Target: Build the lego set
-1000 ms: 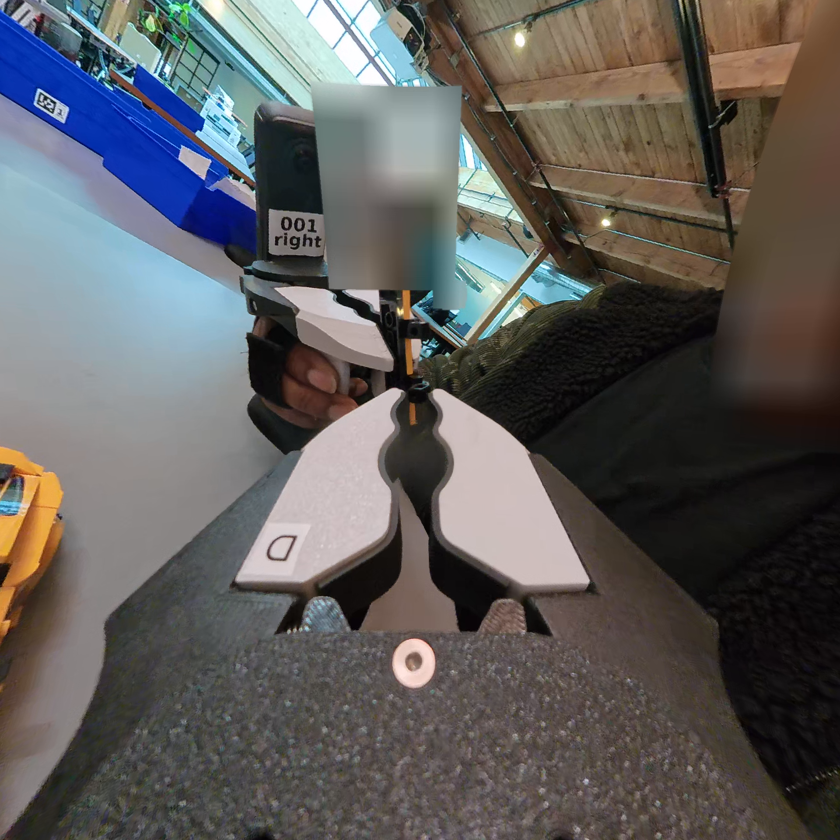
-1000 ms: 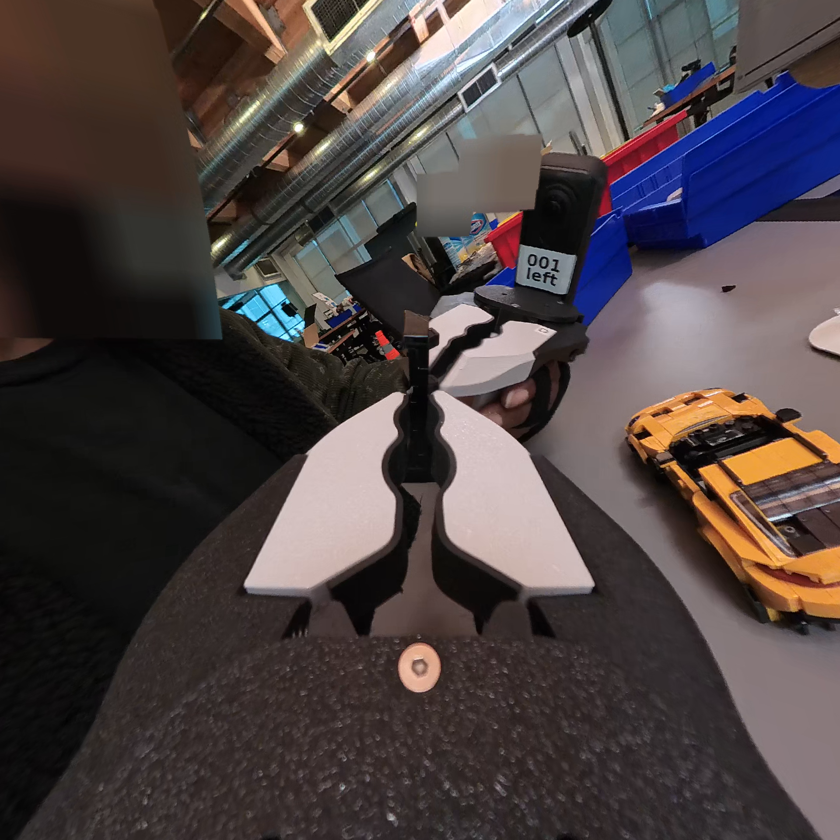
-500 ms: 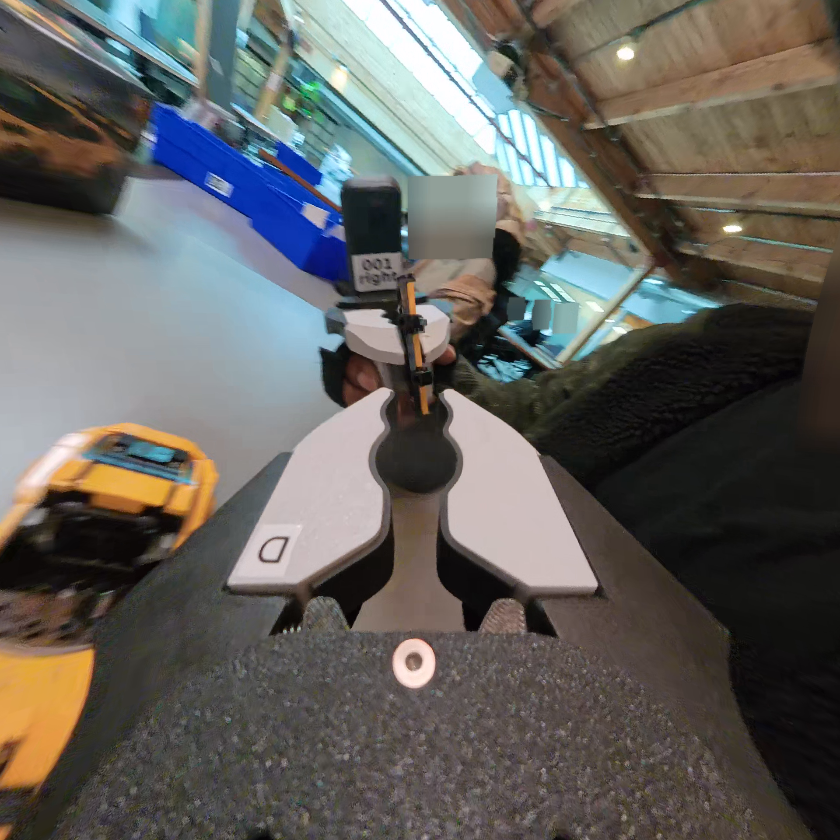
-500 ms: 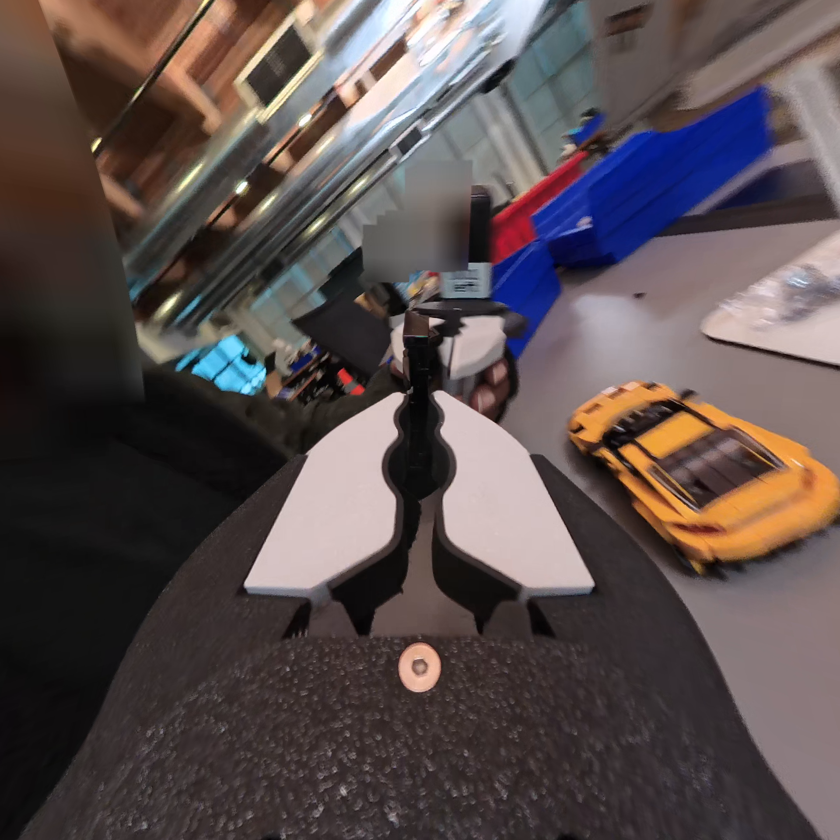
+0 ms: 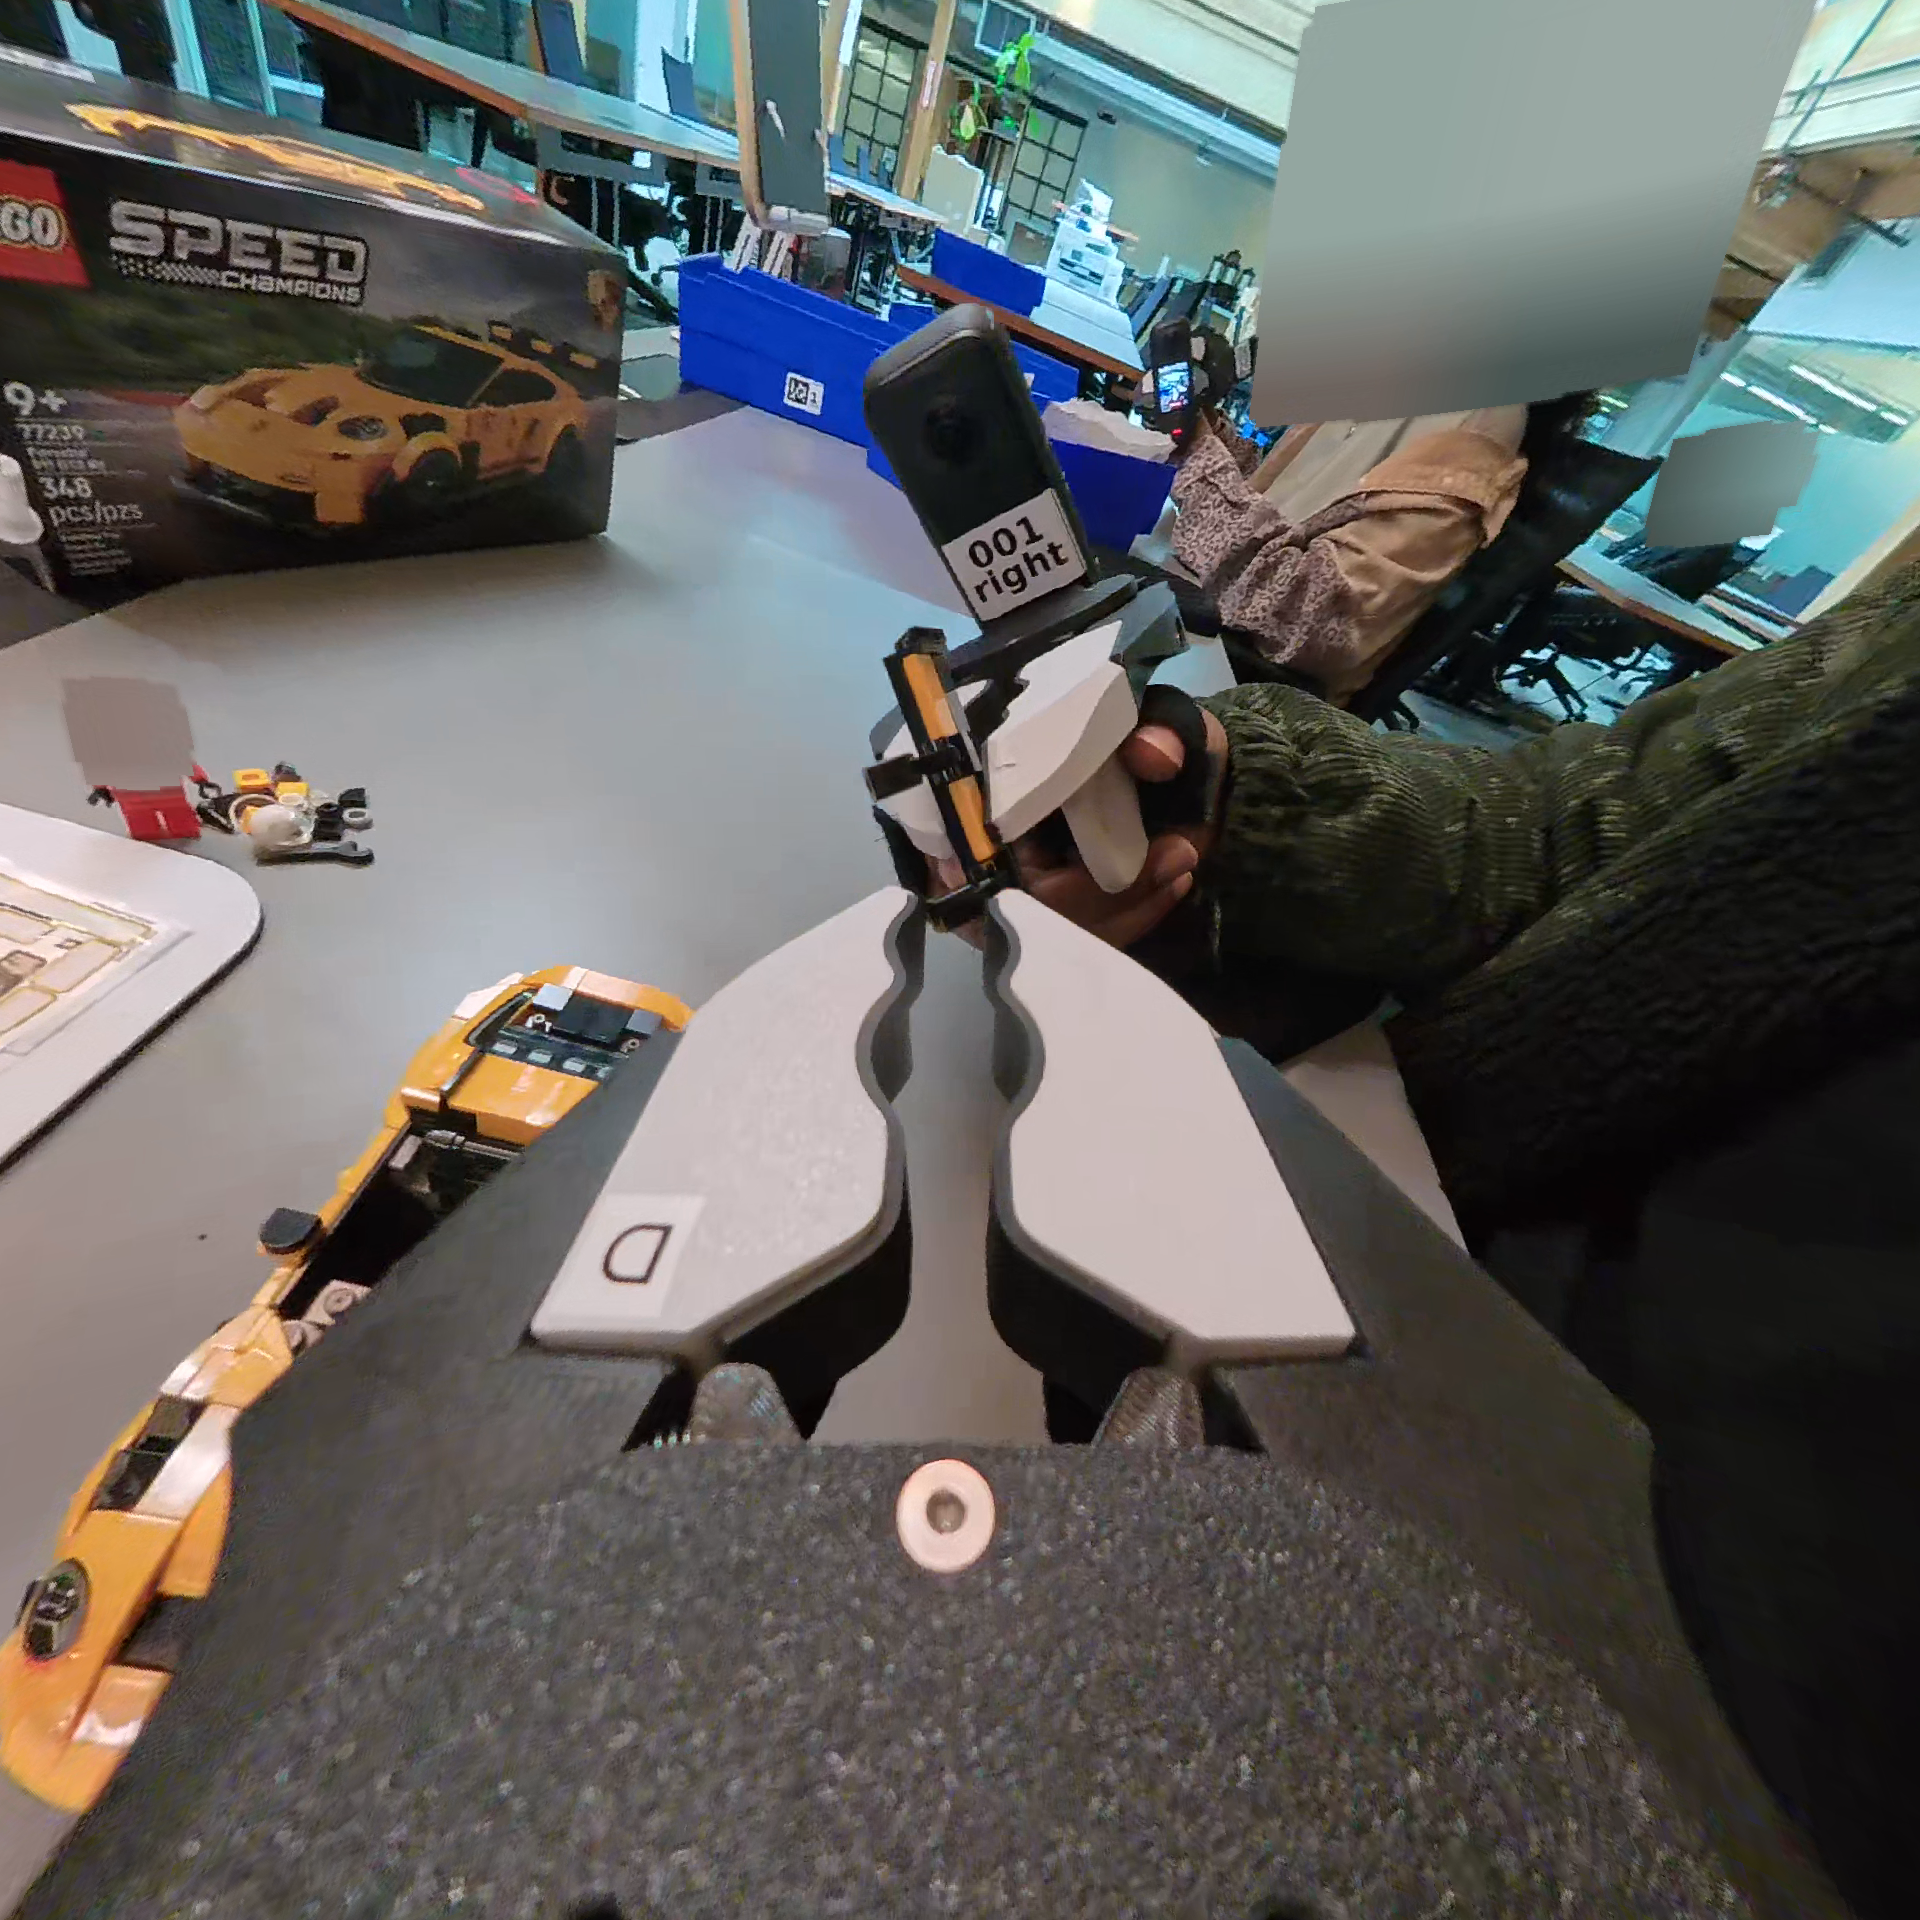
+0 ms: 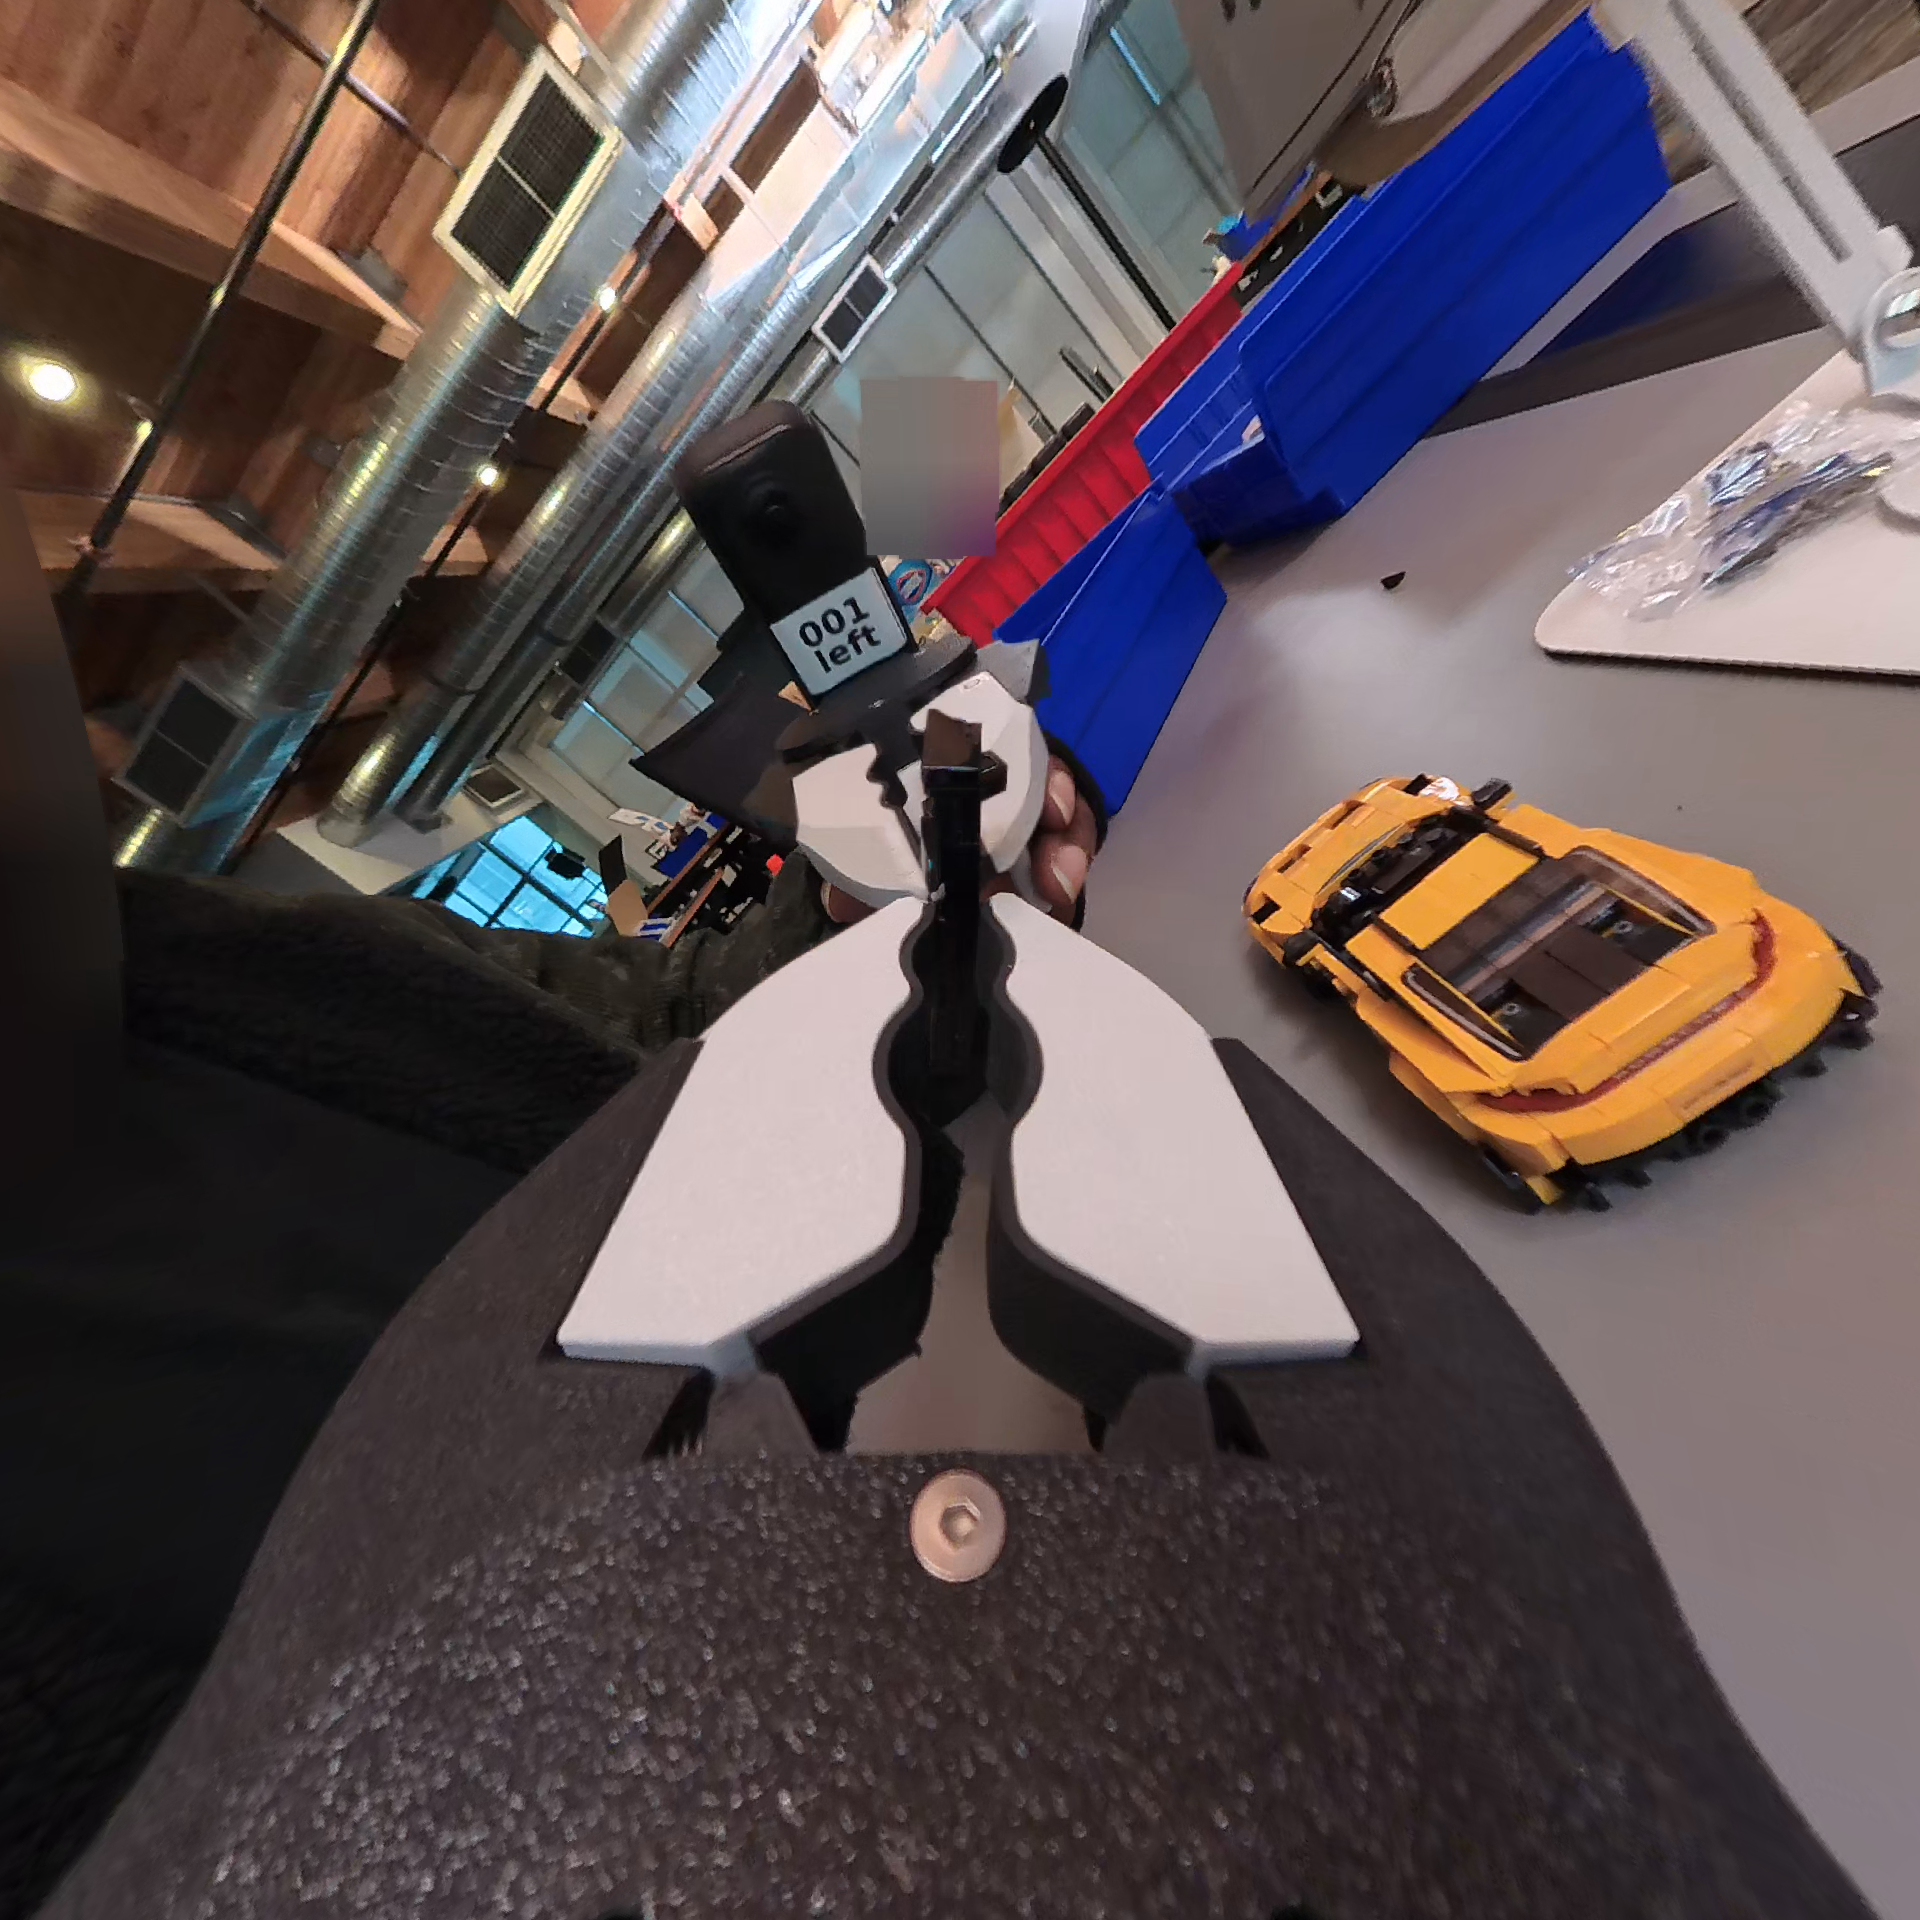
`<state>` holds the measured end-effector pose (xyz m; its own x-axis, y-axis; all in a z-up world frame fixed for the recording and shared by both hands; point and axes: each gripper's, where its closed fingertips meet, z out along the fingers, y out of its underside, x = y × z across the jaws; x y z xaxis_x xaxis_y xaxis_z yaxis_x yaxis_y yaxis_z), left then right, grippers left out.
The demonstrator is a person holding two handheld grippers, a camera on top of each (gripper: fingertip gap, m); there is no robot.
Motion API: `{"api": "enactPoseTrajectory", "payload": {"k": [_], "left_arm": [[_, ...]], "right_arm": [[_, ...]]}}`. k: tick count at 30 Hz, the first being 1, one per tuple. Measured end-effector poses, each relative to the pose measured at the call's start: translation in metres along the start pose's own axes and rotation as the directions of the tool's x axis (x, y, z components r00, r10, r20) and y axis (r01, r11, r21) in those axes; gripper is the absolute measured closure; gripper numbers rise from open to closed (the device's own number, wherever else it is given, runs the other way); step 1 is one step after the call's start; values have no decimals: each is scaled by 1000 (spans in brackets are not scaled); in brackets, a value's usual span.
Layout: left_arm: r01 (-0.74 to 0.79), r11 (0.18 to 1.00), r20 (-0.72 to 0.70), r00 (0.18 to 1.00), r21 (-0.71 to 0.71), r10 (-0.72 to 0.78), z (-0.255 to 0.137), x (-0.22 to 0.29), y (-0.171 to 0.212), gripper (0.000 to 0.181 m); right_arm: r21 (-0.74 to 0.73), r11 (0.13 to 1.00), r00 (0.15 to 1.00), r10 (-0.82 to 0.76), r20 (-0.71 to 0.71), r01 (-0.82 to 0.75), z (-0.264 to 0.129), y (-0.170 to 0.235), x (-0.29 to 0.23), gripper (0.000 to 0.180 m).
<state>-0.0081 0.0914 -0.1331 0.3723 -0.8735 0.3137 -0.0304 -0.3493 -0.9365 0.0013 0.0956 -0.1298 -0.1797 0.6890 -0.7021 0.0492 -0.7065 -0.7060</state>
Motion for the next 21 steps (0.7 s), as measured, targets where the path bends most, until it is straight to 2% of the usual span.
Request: {"api": "enactPoseTrajectory", "payload": {"k": [6, 11, 15, 21], "left_arm": [[51, 999, -44, 998, -8, -51, 0, 4, 1, 171], [133, 991, -138, 982, 2, -132, -2, 11, 0, 171], [91, 996, -144, 985, 2, -90, -5, 15, -2, 172], [208, 974, -177, 966, 90, -190, -15, 8, -20, 162]], "right_arm": [[-12, 1000, 999, 4, 36, -4, 0, 2, -4, 174], [-23, 1000, 997, -14, 72, 16, 1, 3, -11, 174], [-29, 998, 996, -45, 80, 48, 2, 4, -15, 174], [-85, 991, 992, -95, 84, 102, 7, 14, -18, 174]]}}
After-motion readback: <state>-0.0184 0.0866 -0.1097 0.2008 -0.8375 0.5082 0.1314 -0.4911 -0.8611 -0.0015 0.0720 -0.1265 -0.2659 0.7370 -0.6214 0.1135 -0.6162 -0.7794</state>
